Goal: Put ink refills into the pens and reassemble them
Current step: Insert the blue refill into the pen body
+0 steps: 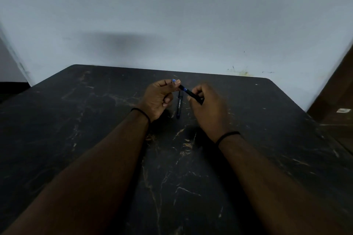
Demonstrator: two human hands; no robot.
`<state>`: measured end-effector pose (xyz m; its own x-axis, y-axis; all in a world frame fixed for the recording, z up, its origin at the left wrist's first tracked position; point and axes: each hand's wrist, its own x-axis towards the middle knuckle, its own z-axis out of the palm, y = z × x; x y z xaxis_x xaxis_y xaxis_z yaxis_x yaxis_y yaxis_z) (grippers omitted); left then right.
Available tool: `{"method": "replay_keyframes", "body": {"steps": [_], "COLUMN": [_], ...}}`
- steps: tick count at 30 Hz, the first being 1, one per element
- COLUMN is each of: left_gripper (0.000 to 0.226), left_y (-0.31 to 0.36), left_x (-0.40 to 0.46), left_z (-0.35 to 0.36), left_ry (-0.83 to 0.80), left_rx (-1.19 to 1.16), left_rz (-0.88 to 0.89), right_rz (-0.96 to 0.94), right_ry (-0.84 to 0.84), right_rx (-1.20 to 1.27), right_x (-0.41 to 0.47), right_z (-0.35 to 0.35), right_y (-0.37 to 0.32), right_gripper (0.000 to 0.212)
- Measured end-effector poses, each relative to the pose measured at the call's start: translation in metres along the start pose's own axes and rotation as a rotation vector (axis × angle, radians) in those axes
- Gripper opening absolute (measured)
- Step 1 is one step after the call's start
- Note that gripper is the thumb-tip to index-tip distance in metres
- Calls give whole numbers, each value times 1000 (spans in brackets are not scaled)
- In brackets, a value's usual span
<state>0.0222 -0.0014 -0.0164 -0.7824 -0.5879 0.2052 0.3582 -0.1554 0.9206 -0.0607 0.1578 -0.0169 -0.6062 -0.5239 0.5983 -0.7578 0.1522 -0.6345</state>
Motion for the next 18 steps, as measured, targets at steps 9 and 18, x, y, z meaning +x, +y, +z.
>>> {"method": "replay_keyframes", "body": {"steps": [9,18], "left_gripper": [10,18], "left_y": [2,-3], "left_x": [-3,-1], "left_z": [3,0], "left_ry": [-4,-40], "left_rx": [-6,-41], "left_rz": [-1,14], "right_rz": [-16,-30], "right_ry": [-28,-54], "right_rx": [-21,-7], "right_x": [1,3], "right_z": [1,5], "right_y": [1,4], "right_gripper": [7,19]}}
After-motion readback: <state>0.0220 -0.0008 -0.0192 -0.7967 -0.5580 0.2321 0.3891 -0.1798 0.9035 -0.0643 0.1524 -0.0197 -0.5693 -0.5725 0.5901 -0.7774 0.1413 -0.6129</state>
